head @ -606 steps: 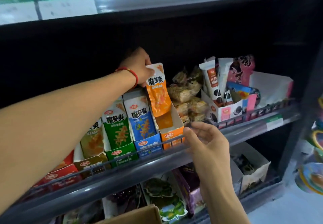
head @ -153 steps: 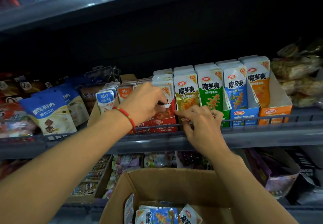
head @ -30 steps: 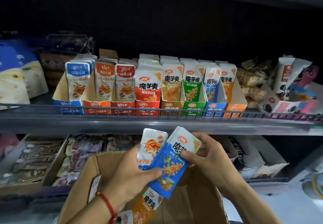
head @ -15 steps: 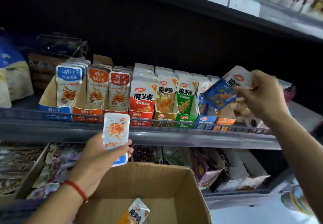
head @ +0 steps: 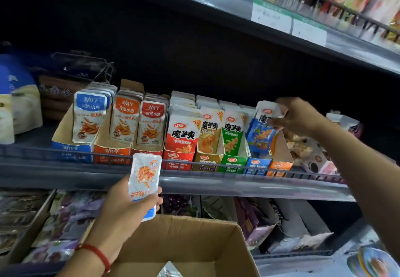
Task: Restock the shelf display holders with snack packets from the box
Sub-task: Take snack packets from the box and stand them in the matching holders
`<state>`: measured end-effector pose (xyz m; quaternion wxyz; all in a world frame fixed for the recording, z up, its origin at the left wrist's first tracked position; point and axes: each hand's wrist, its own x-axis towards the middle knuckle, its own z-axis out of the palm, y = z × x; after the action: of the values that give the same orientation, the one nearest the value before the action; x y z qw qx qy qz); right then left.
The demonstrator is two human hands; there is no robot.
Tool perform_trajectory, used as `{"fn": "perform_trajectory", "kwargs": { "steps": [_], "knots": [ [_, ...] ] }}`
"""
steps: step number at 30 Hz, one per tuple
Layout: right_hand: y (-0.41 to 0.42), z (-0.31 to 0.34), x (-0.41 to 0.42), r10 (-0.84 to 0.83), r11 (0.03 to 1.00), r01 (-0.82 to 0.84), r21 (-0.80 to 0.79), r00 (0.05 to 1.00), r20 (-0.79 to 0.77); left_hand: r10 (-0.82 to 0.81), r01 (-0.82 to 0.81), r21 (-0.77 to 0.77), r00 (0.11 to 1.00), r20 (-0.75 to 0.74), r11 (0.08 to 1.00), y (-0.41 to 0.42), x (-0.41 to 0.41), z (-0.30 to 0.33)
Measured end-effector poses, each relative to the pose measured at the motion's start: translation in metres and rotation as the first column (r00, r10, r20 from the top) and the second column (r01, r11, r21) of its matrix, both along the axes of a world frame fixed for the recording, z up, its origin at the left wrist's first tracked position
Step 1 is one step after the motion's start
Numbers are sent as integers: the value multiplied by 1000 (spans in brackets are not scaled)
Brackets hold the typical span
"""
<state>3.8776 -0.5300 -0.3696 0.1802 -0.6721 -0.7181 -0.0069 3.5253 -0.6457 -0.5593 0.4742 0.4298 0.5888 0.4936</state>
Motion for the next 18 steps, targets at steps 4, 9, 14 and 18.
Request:
{"fn": "perform_trajectory", "kwargs": {
  "steps": [4, 9, 14, 18],
  "knots": [
    [13, -26, 2, -13, 998, 12, -67, 1000, -11, -9, 9, 8, 1000, -11, 1000, -2, -2, 0],
    [19, -51, -2, -79, 997, 76, 34, 990, 119, -50, 49, 19, 999, 20, 999, -4, -8, 3],
    [12, -49, -15, -169, 984, 131, 118, 898, 407, -102, 101, 14, 970, 220, 995, -9, -11, 8],
    [-26, -52, -59, -45, 893, -81, 443, 963, 266, -45, 33, 78, 987, 154, 996, -12, -18, 13]
  ]
}}
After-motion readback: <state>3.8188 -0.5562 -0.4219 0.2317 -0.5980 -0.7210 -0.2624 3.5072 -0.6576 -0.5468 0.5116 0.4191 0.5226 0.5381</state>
